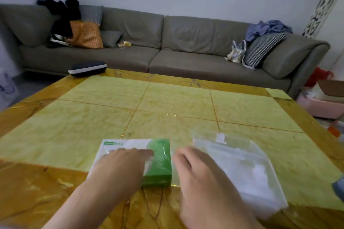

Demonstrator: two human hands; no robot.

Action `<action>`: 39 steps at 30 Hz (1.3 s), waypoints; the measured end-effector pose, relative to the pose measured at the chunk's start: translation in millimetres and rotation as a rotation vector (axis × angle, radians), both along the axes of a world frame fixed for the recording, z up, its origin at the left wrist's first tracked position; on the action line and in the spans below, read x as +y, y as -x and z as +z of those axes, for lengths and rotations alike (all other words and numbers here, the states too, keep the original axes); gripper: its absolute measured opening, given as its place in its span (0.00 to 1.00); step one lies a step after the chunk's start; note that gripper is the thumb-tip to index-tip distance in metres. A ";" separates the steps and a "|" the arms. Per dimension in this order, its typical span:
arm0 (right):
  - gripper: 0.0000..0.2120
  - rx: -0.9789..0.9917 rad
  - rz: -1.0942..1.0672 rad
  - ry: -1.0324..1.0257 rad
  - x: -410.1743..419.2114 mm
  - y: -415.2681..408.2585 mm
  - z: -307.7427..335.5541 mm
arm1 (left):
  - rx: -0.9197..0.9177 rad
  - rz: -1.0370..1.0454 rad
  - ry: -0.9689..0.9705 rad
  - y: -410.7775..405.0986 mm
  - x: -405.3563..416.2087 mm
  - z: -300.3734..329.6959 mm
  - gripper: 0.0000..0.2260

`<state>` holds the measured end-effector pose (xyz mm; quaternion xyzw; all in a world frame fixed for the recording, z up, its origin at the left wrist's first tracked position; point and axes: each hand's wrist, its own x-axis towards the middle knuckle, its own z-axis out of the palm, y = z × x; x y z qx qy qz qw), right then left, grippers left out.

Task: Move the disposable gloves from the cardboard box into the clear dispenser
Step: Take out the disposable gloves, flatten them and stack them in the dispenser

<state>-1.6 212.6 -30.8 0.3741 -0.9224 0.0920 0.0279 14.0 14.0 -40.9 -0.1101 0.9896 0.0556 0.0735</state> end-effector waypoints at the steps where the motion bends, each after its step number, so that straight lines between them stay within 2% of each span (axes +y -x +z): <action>1: 0.28 -0.023 0.032 -0.058 -13.8 -1.5 -12.2 | -0.051 -0.059 0.012 -0.8 -4.2 -6.7 0.12; 2: 0.26 -0.013 0.034 -0.103 -26.9 -2.0 -27.1 | -0.088 -0.125 0.046 -0.2 -7.2 -13.8 0.10; 4: 0.22 0.014 0.005 -0.033 -42.9 -1.7 -52.5 | -0.133 -0.226 0.135 5.5 -9.6 -23.2 0.09; 8: 0.22 0.069 -0.008 -0.071 -53.2 -0.3 -74.0 | -0.098 -0.182 0.067 11.1 -15.5 -31.6 0.12; 12: 0.23 0.078 0.007 -0.125 -48.6 1.8 -74.0 | 0.090 0.022 -0.165 13.0 -21.1 -34.7 0.11; 14: 0.24 0.036 0.026 -0.138 -45.1 1.5 -71.3 | 0.213 0.096 -0.216 12.6 -25.6 -30.4 0.10; 17: 0.38 0.006 0.034 -0.214 -40.7 0.6 -64.7 | 0.475 0.087 -0.260 8.1 -29.1 -11.2 0.07; 19: 0.41 -0.029 0.055 -0.207 -40.4 -0.9 -60.5 | 0.584 0.056 -0.289 4.2 -31.0 -0.5 0.02; 24: 0.40 0.016 0.070 -0.162 -41.7 -2.8 -67.7 | 0.487 0.048 -0.355 2.1 -35.4 -10.5 0.11; 26: 0.40 0.026 0.076 -0.131 -41.3 -3.5 -67.7 | 0.560 0.055 -0.356 3.3 -33.9 -9.9 0.07; 30: 0.41 0.049 0.084 -0.117 -38.2 -1.5 -70.1 | 0.759 0.112 -0.474 3.3 -33.2 4.2 0.06; 31: 0.41 0.044 0.085 -0.118 -37.9 -1.4 -70.7 | 0.774 0.118 -0.486 2.7 -33.9 6.4 0.06; 33: 0.42 0.042 0.088 -0.123 -37.8 -0.3 -69.3 | 0.662 0.083 -0.459 0.9 -36.3 6.3 0.04; 35: 0.42 0.053 0.083 -0.126 -38.2 0.0 -68.0 | 0.439 0.067 -0.367 0.7 -36.4 -1.1 0.13; 36: 0.42 0.065 0.086 -0.122 -37.9 1.0 -69.6 | 0.396 0.089 -0.342 2.0 -34.7 -4.0 0.14; 37: 0.43 0.064 0.088 -0.118 -38.5 1.5 -71.5 | 0.411 0.119 -0.337 3.4 -33.4 -5.3 0.11; 39: 0.40 0.061 0.096 -0.093 -40.7 1.4 -73.4 | 0.551 0.172 -0.462 3.6 -32.8 -2.3 0.08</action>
